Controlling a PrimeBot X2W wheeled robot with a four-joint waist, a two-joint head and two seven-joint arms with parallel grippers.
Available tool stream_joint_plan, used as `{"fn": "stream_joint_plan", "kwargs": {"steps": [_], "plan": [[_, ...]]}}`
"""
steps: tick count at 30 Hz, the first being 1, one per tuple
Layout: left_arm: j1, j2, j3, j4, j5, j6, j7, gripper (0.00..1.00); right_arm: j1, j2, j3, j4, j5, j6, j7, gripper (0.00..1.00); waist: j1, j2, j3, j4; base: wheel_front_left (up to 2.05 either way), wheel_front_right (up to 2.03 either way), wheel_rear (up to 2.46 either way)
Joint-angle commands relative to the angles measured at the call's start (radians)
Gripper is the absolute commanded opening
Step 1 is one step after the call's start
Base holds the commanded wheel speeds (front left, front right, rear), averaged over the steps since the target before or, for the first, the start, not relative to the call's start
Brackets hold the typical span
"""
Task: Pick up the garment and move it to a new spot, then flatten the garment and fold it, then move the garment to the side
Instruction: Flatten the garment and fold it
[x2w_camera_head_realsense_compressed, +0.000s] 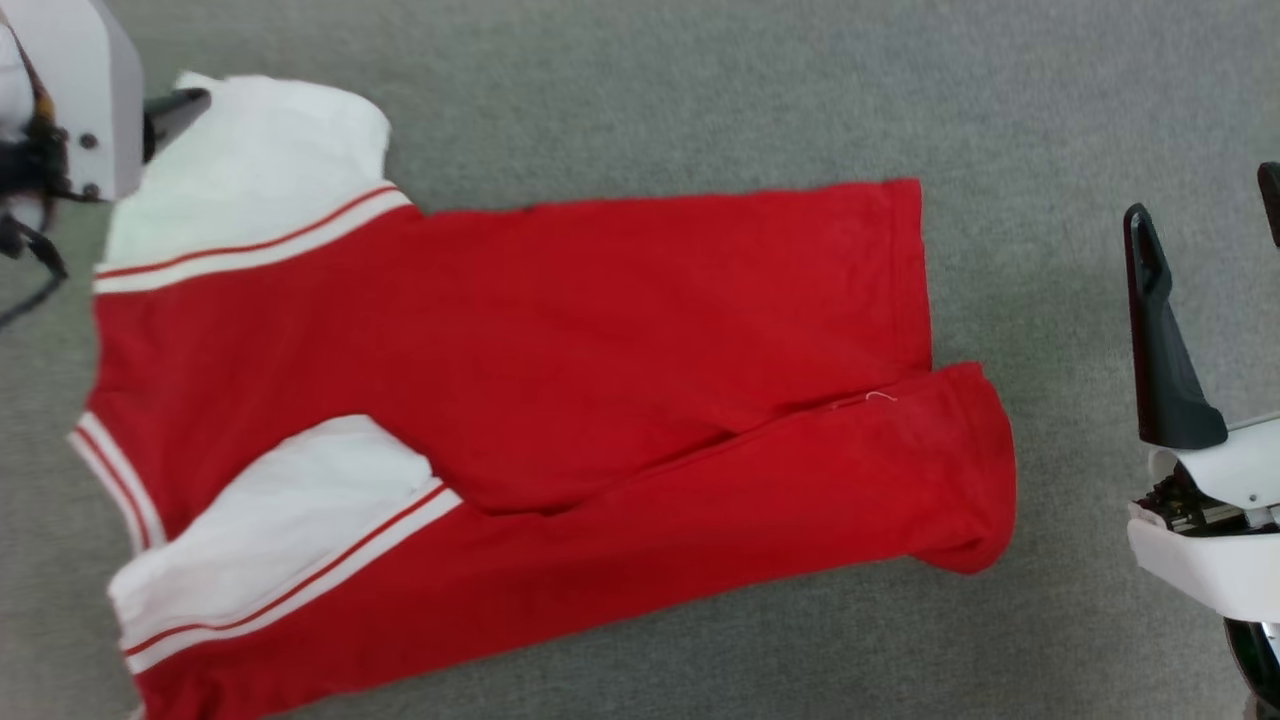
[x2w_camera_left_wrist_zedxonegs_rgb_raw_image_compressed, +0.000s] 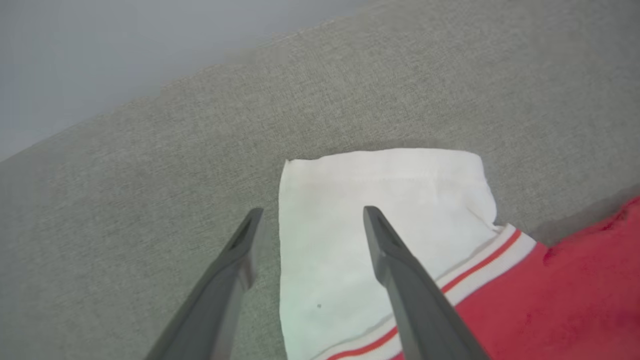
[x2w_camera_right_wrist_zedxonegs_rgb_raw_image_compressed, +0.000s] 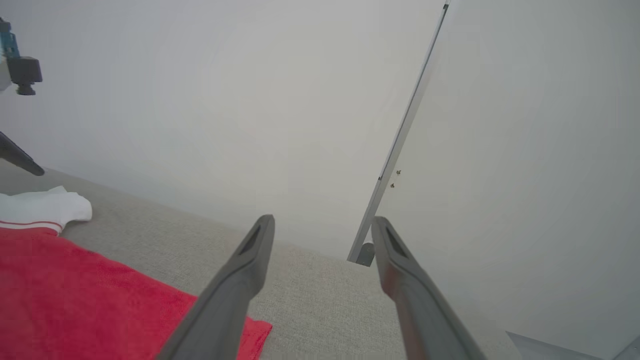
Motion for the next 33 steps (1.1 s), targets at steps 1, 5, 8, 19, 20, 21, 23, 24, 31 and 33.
{"fn": "stream_joint_plan", "kwargs": {"steps": [1,5,8,19,20,21,23,24,31,33], "plan": [[-0.019,-0.002,-0.001,0.009,-0.001,-0.001,0.017,1.00,-0.007,0.003,-0.004,-0.007,0.003,0.000,-0.008,1.00,0.0000,0.0000,0.068,-0.045,0.00,0.00,0.00],[-0.061,-0.005,-0.012,0.043,-0.015,0.005,0.119,1.00,-0.011,0.013,-0.004,-0.007,0.013,0.000,-0.010,1.00,0.0000,0.0000,0.107,-0.050,0.00,0.00,0.00],[-0.078,-0.003,-0.030,0.067,-0.015,0.014,0.195,1.00,-0.017,0.015,0.001,-0.006,0.014,0.000,-0.009,1.00,0.0000,0.0000,0.125,-0.052,0.00,0.00,0.00],[-0.063,-0.021,-0.046,0.116,-0.045,0.058,0.303,1.00,-0.035,0.021,-0.006,-0.011,0.053,0.000,0.019,1.00,0.0000,0.0000,0.144,-0.049,0.00,0.00,0.00],[-0.062,-0.027,-0.045,0.116,-0.044,0.057,0.300,0.97,-0.037,0.021,-0.009,-0.012,0.055,0.000,0.020,1.00,0.0000,0.0000,0.145,-0.048,0.00,0.00,0.00],[-0.064,-0.033,-0.037,0.119,-0.051,0.061,0.291,0.78,-0.040,0.019,-0.010,-0.013,0.055,0.000,0.024,1.00,0.0000,0.0000,0.146,-0.047,0.00,0.00,0.00],[-0.059,-0.050,-0.031,0.126,-0.064,0.065,0.296,0.00,-0.044,0.016,-0.008,-0.011,0.060,0.000,0.033,1.00,0.0000,0.0000,0.147,-0.047,0.00,0.00,0.00],[-0.061,-0.056,-0.032,0.127,-0.063,0.061,0.291,0.00,-0.045,0.013,-0.004,-0.009,0.065,0.000,0.039,1.00,0.0000,0.0000,0.147,-0.046,0.00,0.00,0.00],[-0.084,-0.095,-0.035,0.132,-0.047,0.024,0.248,0.00,-0.077,-0.008,0.017,0.012,0.133,0.000,0.139,1.00,0.0000,0.0000,0.138,-0.032,0.00,0.00,0.00],[-0.088,-0.113,-0.036,0.136,-0.046,0.019,0.240,0.00,-0.105,-0.024,0.025,0.021,0.170,0.000,0.205,1.00,0.0000,0.0000,0.133,-0.022,0.00,0.00,0.00]]}}
